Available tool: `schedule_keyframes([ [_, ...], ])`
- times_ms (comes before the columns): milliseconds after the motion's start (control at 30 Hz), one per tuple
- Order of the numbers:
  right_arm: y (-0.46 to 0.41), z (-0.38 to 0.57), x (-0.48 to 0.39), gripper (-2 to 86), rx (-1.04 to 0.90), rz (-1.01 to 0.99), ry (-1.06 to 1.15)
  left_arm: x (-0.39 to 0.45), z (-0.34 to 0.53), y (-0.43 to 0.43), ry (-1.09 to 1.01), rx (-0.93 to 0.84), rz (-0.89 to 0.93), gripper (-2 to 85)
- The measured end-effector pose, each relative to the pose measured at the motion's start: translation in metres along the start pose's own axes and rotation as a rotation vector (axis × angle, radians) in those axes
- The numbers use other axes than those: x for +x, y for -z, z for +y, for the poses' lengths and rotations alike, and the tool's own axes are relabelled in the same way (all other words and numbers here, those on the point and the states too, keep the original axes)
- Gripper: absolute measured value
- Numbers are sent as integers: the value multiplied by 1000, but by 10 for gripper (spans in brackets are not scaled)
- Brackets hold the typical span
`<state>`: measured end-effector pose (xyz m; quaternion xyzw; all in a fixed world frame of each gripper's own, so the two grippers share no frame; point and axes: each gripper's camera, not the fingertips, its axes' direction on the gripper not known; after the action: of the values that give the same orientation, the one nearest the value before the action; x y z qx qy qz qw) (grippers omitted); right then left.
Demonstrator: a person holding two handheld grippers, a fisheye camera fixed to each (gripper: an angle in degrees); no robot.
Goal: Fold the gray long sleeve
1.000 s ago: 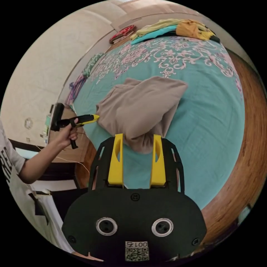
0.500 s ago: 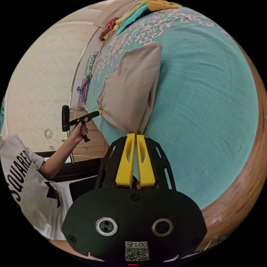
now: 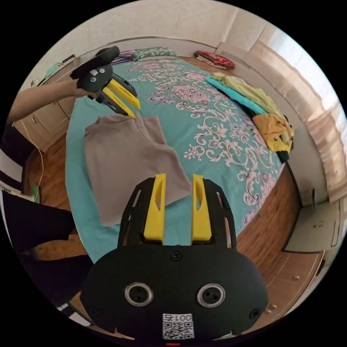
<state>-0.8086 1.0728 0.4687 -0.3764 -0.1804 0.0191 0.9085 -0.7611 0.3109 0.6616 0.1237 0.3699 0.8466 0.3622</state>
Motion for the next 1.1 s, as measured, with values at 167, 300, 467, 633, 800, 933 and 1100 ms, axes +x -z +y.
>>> schedule_keyframes([
  [167,-36,-23,33,81,-123,-357,97,-48,-25,-31,-111,-59,331,23],
  [300,-40,-29,9,29,-175,-270,234,-68,-39,-33,-129,-71,387,-6],
  [467,-6,-23,9,12,-121,-142,191,-86,-41,-18,-53,6,300,-9],
  [633,-41,-21,15,9,-185,-139,92,-90,-54,-52,-3,-42,264,-10],
  [800,-28,-19,17,11,-188,-71,6,-95,-37,-53,176,-18,263,-10],
  [933,12,9,20,11,-145,-49,-139,-91,7,-26,417,19,138,-10],
  [1100,51,57,-41,22,-77,-347,-204,-4,25,3,447,226,391,-10],
])
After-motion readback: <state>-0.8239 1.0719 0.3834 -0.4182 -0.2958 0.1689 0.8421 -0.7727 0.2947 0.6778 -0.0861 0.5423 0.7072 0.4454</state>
